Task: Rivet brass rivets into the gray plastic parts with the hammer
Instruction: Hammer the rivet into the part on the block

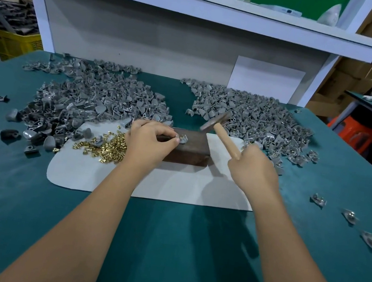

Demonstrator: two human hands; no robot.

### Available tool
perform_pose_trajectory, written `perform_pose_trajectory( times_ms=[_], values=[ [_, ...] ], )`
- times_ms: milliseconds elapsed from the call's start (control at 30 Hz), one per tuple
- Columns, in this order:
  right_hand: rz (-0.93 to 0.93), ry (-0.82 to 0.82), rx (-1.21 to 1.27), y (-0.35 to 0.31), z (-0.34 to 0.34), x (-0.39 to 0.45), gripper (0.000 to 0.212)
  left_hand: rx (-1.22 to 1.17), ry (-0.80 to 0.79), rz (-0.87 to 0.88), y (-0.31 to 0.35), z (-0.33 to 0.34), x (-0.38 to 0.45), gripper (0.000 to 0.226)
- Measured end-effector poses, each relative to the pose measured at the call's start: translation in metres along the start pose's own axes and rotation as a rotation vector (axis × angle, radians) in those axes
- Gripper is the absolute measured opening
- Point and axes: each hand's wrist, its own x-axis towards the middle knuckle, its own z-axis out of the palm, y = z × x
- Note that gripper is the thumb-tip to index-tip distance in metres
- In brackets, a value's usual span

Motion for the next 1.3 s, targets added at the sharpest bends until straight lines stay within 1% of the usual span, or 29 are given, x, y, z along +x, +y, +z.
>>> perform_pose_trajectory(
  times_ms=[67, 133, 167, 233, 333, 367, 433, 467, 600, 667, 733, 800, 833, 900, 967, 1000, 1033, 1100, 1133, 1200, 1267, 1300],
  values=[
    [0.012, 0.066, 0.057, 0.003, -0.003, -0.007, 0.017, 0.009, 0.000, 0.001, 0.000, 0.001, 0.000, 0.014],
    [-0.004, 0.111, 0.104, 0.005, -0.005, -0.015, 0.025, 0.029, 0.016, -0.003, 0.000, 0.003, 0.000, 0.006],
    [-0.022, 0.117, 0.124, 0.005, -0.005, -0.018, 0.025, 0.037, 0.022, -0.007, 0.000, 0.003, 0.000, 0.001],
    [-0.058, 0.090, 0.165, 0.006, -0.007, -0.025, 0.019, 0.049, 0.028, -0.010, 0.001, 0.005, 0.000, 0.007],
    [-0.103, 0.027, 0.221, 0.006, -0.014, -0.037, 0.013, 0.079, 0.052, -0.012, 0.003, 0.007, -0.001, 0.008],
    [-0.126, 0.022, 0.251, 0.005, -0.016, -0.041, 0.018, 0.080, 0.060, -0.015, 0.004, 0.008, -0.001, 0.008],
    [-0.202, 0.045, 0.309, 0.001, -0.021, -0.050, 0.038, 0.062, 0.067, -0.020, 0.003, 0.008, -0.002, 0.008],
    [-0.239, 0.056, 0.327, -0.001, -0.023, -0.054, 0.043, 0.033, 0.064, -0.028, 0.002, 0.009, -0.002, 0.009],
    [-0.295, 0.086, 0.278, -0.007, -0.027, -0.058, 0.046, -0.074, 0.047, -0.075, 0.002, 0.008, -0.002, 0.007],
    [-0.320, 0.139, 0.303, -0.008, -0.027, -0.060, 0.058, -0.058, 0.035, -0.085, 0.002, 0.008, -0.001, 0.005],
    [-0.333, 0.151, 0.241, -0.007, -0.026, -0.063, 0.067, -0.072, 0.019, -0.085, 0.001, 0.008, 0.000, 0.004],
    [-0.334, 0.104, 0.108, -0.005, -0.022, -0.063, 0.070, -0.091, 0.020, -0.079, 0.001, 0.007, 0.001, 0.006],
    [-0.325, 0.094, 0.073, -0.003, -0.021, -0.062, 0.071, -0.080, 0.026, -0.082, 0.002, 0.006, 0.001, 0.009],
    [-0.304, 0.135, 0.108, -0.003, -0.022, -0.060, 0.064, -0.054, 0.028, -0.085, 0.002, 0.006, 0.000, 0.016],
    [-0.300, 0.220, 0.183, -0.003, -0.024, -0.059, 0.061, -0.024, 0.047, -0.090, 0.001, 0.007, 0.000, 0.010],
    [-0.311, 0.230, 0.183, -0.003, -0.024, -0.059, 0.062, -0.020, 0.060, -0.088, 0.000, 0.008, 0.000, 0.004],
    [-0.323, 0.204, 0.150, -0.004, -0.024, -0.060, 0.063, -0.028, 0.064, -0.085, -0.001, 0.008, 0.001, 0.002],
    [-0.326, 0.103, 0.036, -0.006, -0.022, -0.060, 0.059, -0.070, 0.049, -0.084, -0.003, 0.008, 0.003, 0.007],
    [-0.311, 0.081, 0.011, -0.006, -0.022, -0.060, 0.056, -0.091, 0.043, -0.081, -0.004, 0.008, 0.003, 0.009],
    [-0.300, 0.121, 0.034, -0.008, -0.020, -0.060, 0.055, -0.125, 0.043, -0.077, -0.005, 0.009, 0.005, 0.011],
    [-0.338, 0.164, 0.081, -0.010, -0.018, -0.064, 0.059, -0.154, 0.036, -0.082, -0.007, 0.010, 0.005, 0.012],
    [-0.361, 0.159, 0.065, -0.011, -0.016, -0.065, 0.062, -0.167, 0.028, -0.085, -0.007, 0.010, 0.005, 0.014]
  ],
)
